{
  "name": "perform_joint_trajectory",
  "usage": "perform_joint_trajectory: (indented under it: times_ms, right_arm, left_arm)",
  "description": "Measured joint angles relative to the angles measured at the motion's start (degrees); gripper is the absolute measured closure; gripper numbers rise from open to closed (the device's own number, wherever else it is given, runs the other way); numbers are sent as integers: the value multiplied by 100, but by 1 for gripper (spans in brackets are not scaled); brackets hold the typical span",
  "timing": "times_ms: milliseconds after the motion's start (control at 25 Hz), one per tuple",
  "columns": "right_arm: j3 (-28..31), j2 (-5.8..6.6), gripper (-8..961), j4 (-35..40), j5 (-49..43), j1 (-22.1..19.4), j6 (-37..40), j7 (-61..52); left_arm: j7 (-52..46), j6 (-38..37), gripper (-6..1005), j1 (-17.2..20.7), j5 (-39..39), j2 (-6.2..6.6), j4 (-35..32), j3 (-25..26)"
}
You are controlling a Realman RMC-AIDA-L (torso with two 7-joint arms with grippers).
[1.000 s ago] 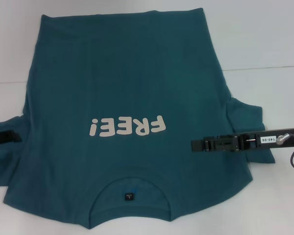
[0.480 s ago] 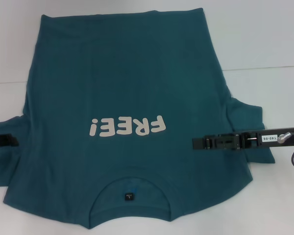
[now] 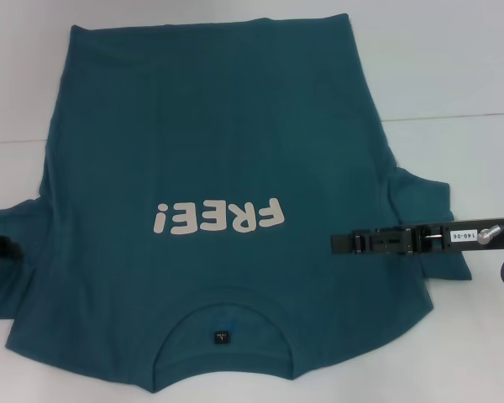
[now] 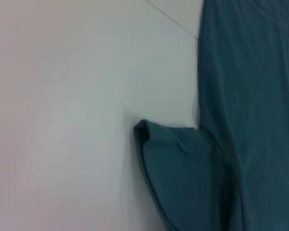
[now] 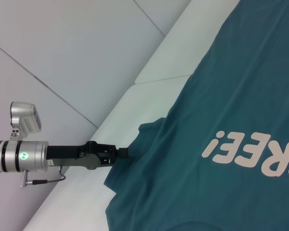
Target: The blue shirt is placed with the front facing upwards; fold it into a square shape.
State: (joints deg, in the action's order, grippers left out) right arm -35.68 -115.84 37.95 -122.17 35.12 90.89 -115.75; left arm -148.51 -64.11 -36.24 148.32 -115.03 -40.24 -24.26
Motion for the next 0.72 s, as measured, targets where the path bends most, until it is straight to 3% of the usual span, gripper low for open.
perform_joint_trajectory:
  times_ms: [720]
  right_arm:
    - [2, 18, 103, 11, 0, -38, -7, 0]
  left_arm:
    - [157, 13, 980, 13, -17, 30, -124, 97]
